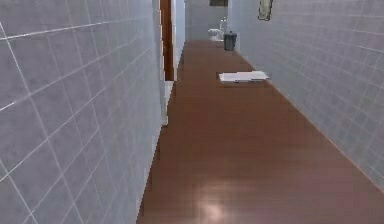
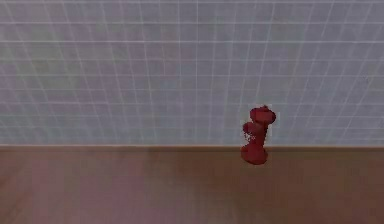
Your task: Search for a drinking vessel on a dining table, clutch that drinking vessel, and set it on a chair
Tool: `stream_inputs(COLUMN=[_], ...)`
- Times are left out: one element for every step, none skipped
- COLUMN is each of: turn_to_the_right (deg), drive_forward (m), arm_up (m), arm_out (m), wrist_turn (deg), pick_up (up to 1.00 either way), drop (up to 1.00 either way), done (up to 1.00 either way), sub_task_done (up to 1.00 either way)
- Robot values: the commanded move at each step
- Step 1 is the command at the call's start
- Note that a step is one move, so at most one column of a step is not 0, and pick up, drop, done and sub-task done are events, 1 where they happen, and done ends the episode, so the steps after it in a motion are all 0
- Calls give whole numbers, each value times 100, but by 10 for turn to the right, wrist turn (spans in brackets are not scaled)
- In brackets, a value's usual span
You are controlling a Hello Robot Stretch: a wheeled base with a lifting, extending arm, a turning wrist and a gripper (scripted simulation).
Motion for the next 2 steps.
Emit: stream_inputs(turn_to_the_right=[0, 30], drive_forward=[100, 0], arm_up=[0, 0], arm_out=[0, 0], wrist_turn=[0, 0], pick_up=[0, 0], drop=[0, 0], done=[0, 0], sub_task_done=[0, 0])
